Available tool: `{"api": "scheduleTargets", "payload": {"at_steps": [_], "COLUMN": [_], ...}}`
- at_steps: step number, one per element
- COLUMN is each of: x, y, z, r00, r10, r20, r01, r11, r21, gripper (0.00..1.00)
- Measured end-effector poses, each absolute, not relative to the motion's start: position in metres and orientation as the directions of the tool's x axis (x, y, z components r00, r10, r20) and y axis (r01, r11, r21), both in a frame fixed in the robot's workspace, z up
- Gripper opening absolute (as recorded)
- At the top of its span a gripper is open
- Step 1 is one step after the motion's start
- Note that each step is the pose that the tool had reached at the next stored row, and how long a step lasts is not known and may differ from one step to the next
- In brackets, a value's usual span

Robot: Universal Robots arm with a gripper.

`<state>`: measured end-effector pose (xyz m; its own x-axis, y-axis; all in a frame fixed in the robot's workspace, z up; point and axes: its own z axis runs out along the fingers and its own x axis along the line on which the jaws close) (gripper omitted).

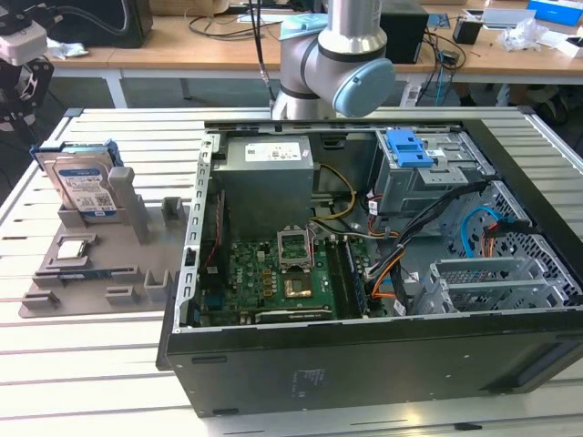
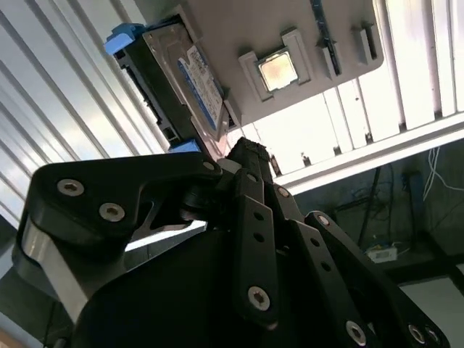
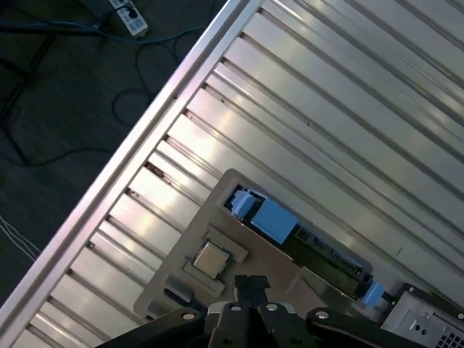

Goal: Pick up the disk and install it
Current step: 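Pick up the disk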

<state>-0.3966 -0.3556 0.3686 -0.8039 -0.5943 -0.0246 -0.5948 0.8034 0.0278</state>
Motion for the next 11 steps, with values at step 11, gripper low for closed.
{"api": "scheduleTargets", "payload": {"at_steps": [11], "x": [-0.3966], "y": [-0.3556], "z": [0.3686], "r00": [-0.683], "r10": [-0.730], "r20": [-0.025], "r01": [-0.730], "r11": [0.683], "r21": [0.028], "gripper": [0.11]}}
